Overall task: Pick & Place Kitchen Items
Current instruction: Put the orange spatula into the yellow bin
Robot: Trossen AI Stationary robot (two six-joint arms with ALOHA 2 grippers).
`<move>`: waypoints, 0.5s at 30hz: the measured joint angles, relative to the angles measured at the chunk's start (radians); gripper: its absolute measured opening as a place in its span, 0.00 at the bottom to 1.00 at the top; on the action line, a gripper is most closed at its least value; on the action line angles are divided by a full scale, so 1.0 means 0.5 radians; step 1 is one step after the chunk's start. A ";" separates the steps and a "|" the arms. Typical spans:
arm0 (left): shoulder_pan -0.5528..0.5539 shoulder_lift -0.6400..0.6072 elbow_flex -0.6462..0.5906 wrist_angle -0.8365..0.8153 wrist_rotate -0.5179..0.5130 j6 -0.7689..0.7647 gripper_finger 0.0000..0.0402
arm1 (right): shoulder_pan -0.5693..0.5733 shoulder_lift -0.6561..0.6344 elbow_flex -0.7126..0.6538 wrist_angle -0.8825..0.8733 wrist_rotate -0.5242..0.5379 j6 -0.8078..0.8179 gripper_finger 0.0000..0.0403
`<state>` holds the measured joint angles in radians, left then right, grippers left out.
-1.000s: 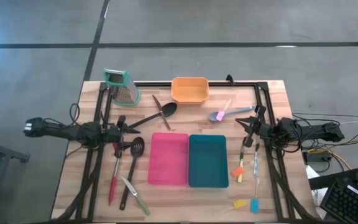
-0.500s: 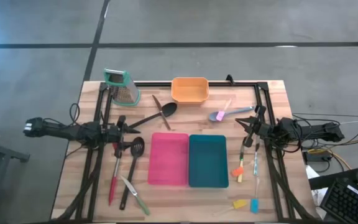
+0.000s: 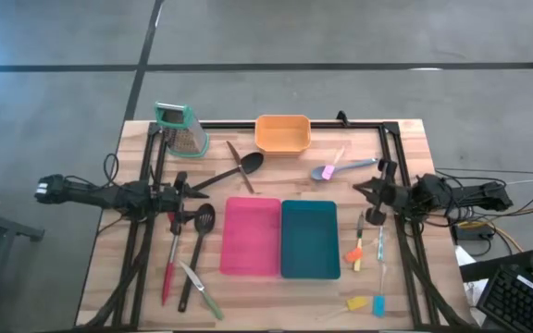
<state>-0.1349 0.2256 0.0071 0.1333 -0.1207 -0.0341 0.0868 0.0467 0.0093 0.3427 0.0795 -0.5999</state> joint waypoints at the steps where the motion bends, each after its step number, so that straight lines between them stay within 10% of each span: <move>1: 0.000 0.001 0.000 0.000 0.000 0.000 0.58 | 0.000 0.000 0.000 0.039 -0.079 -0.015 0.02; 15: 0.001 0.001 0.000 0.000 0.000 0.000 0.58 | 0.000 0.082 0.147 0.528 -0.277 0.129 0.02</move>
<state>-0.1346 0.2260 0.0071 0.1333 -0.1207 -0.0341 0.0868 0.0877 0.0827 0.6068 -0.0591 -0.5353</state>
